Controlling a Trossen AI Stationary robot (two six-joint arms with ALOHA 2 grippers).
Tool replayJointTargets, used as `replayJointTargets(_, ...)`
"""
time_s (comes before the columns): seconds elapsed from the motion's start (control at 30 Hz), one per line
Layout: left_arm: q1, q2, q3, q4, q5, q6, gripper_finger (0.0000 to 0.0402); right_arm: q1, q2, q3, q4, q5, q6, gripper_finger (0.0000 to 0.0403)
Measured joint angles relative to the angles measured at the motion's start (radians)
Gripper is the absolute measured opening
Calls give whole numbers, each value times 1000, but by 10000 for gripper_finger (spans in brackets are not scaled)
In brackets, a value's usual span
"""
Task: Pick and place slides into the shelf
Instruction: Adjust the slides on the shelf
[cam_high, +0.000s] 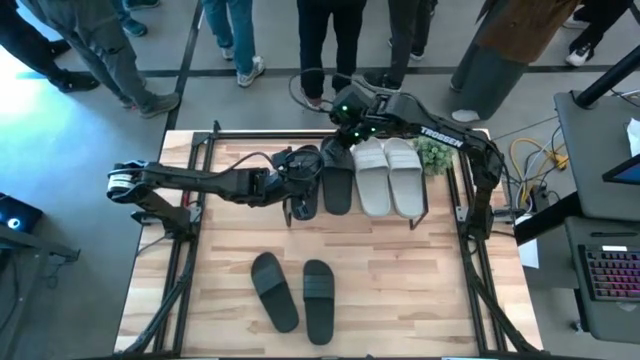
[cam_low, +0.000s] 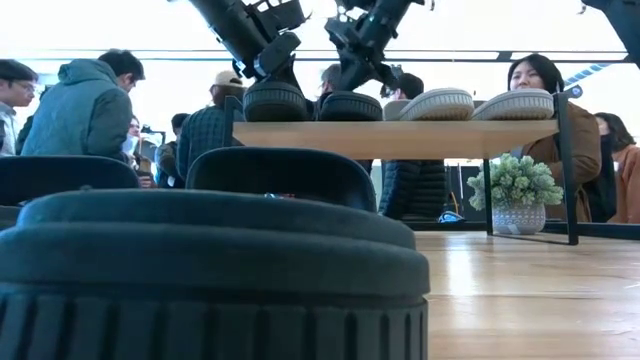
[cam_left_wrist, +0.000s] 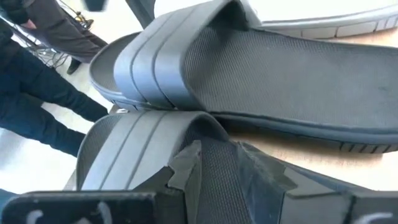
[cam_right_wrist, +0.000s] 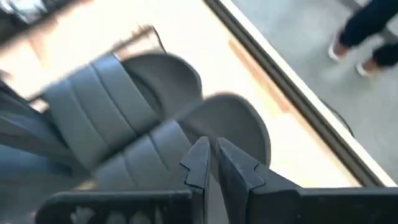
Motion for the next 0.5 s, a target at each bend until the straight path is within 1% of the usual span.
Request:
replayJointTargets(0.17, 1, 0, 0, -5, 0, -10, 89, 10, 9, 0, 74, -56, 0, 22)
replayJointTargets(0.3, 1, -2, 0, -53, -12, -59, 89, 15, 46, 0, 81, -107, -4, 22)
replayJointTargets(0.5, 2, -2, -13, -81, -27, -84, 89, 21, 81, -3, 65, -116, -22, 22)
